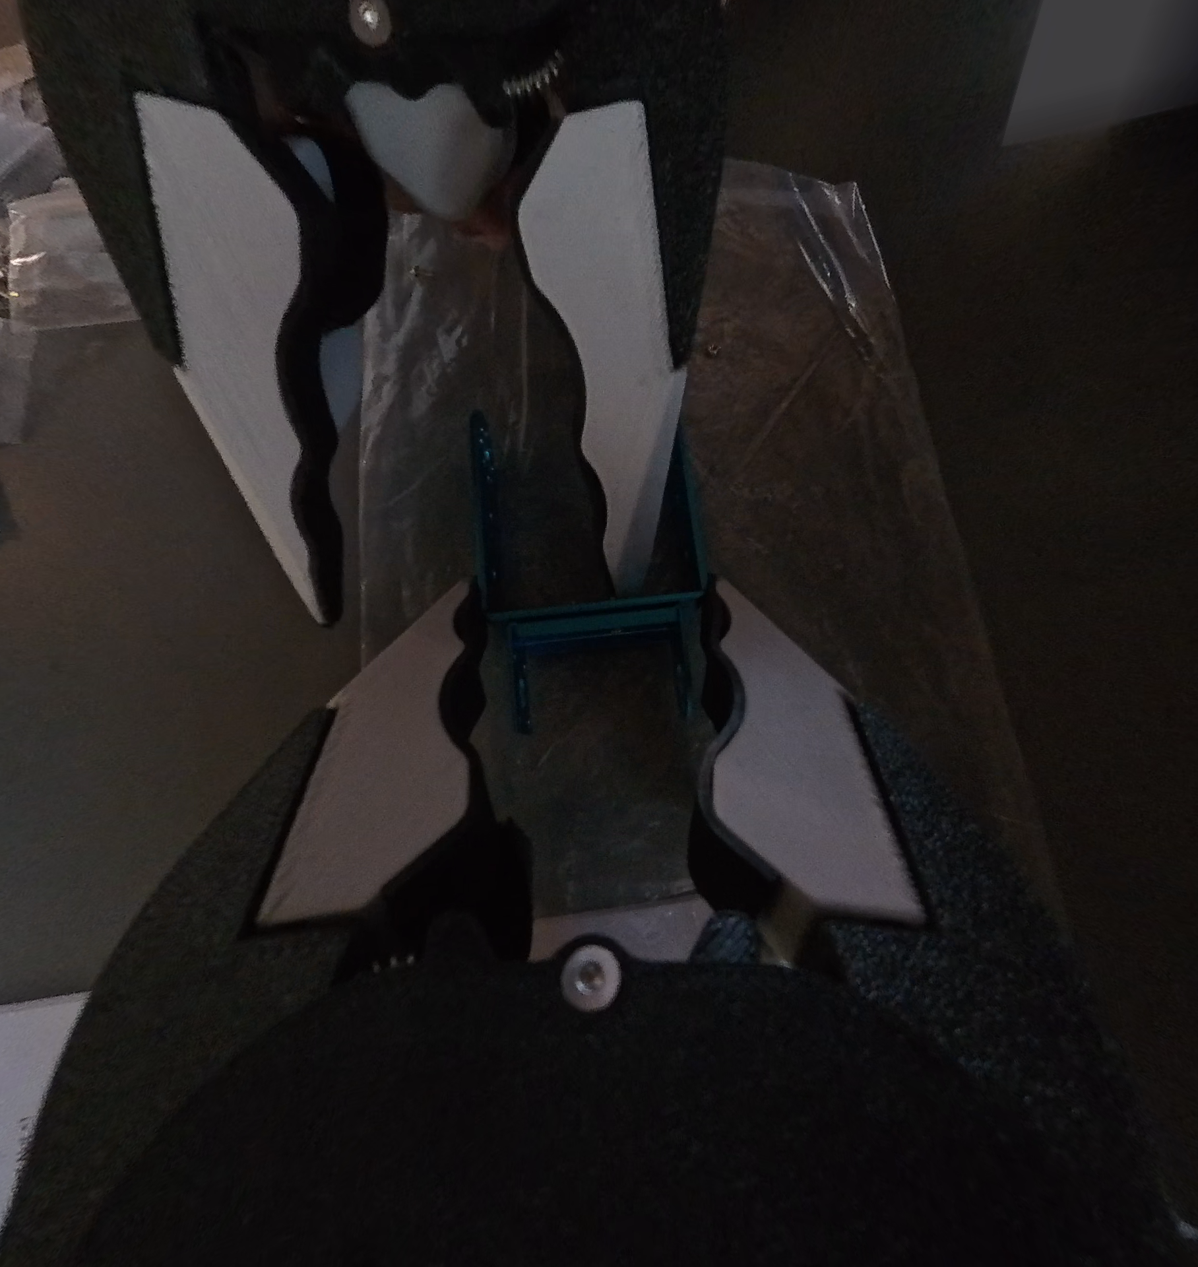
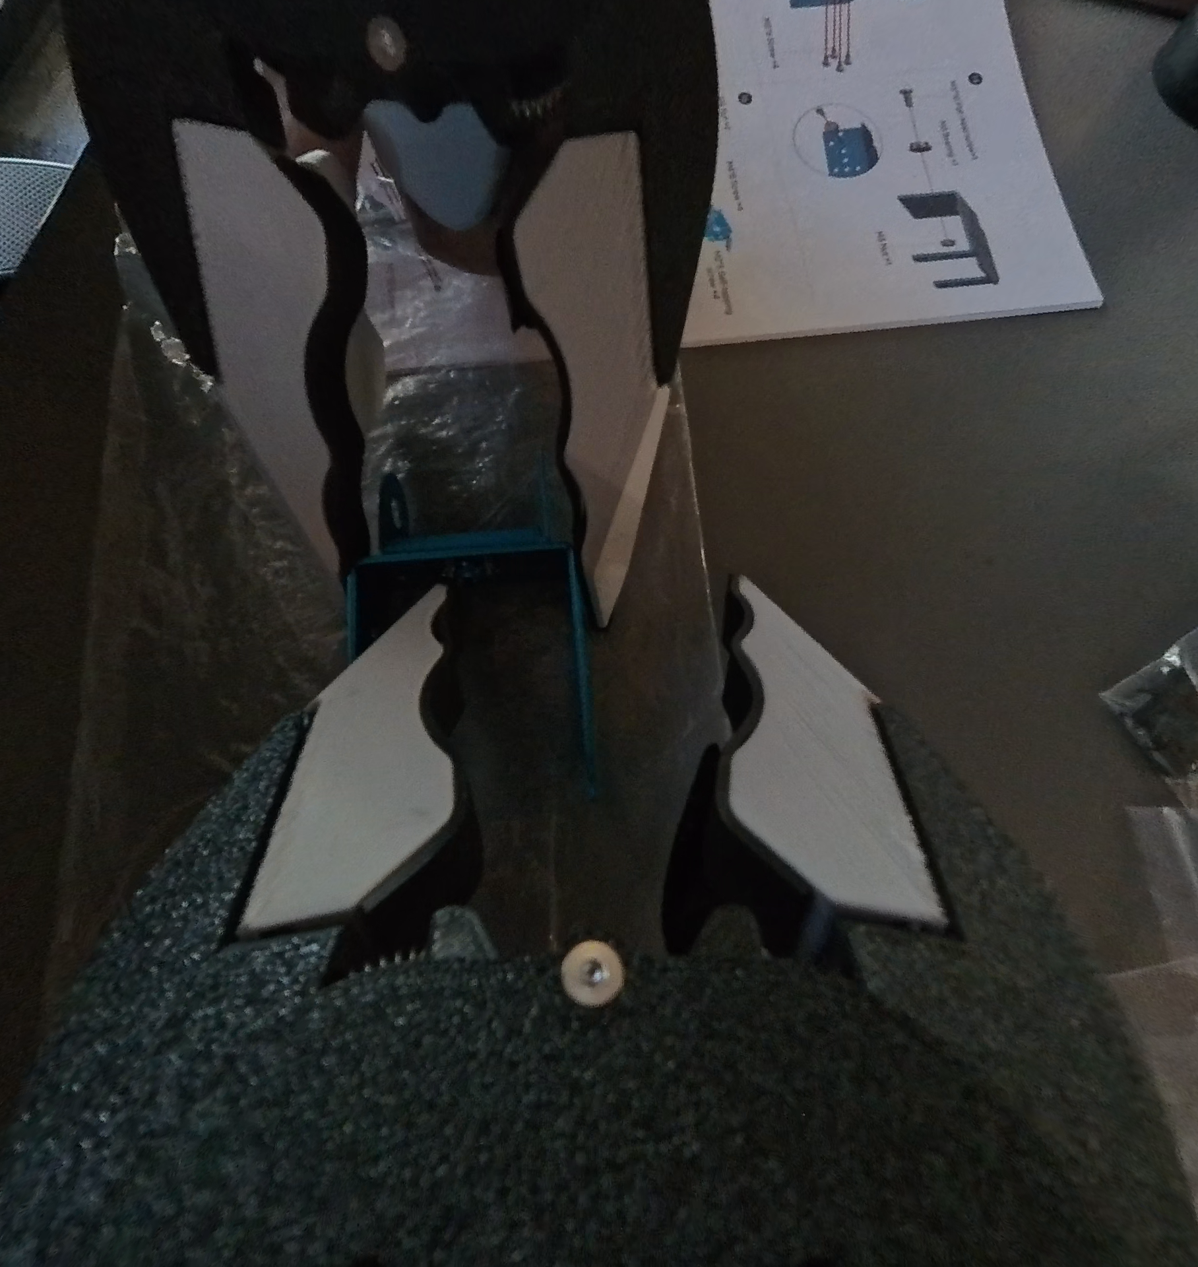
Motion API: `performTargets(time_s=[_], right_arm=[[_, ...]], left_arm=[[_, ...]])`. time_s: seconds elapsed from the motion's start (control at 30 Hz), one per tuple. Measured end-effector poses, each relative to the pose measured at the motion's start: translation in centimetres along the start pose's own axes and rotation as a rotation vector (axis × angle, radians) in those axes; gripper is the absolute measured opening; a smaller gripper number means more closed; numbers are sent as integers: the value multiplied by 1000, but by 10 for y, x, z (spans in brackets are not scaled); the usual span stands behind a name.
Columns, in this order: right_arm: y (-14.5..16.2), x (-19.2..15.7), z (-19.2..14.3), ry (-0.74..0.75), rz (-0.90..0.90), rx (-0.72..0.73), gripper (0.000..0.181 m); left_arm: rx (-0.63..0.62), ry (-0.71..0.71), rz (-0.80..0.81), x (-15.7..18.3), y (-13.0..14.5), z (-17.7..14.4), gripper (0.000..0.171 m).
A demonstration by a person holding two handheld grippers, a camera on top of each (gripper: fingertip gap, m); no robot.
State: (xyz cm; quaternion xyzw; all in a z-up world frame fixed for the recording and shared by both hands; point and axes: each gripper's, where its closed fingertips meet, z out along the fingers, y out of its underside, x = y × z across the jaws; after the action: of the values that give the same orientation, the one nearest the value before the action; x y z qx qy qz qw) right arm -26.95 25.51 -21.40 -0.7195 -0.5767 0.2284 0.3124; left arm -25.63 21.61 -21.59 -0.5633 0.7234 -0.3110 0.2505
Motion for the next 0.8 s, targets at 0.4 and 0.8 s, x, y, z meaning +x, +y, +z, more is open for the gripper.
performTargets(time_s=[0.4, 0.8], right_arm=[[0, -2, 0, -15, -8, 23, 77], [-4, -6, -5, -77, 20, 69, 74]], left_arm=[[0, -2, 4, 1, 0, 0, 65], [1, -4, 5, 1, 0, 0, 64]])
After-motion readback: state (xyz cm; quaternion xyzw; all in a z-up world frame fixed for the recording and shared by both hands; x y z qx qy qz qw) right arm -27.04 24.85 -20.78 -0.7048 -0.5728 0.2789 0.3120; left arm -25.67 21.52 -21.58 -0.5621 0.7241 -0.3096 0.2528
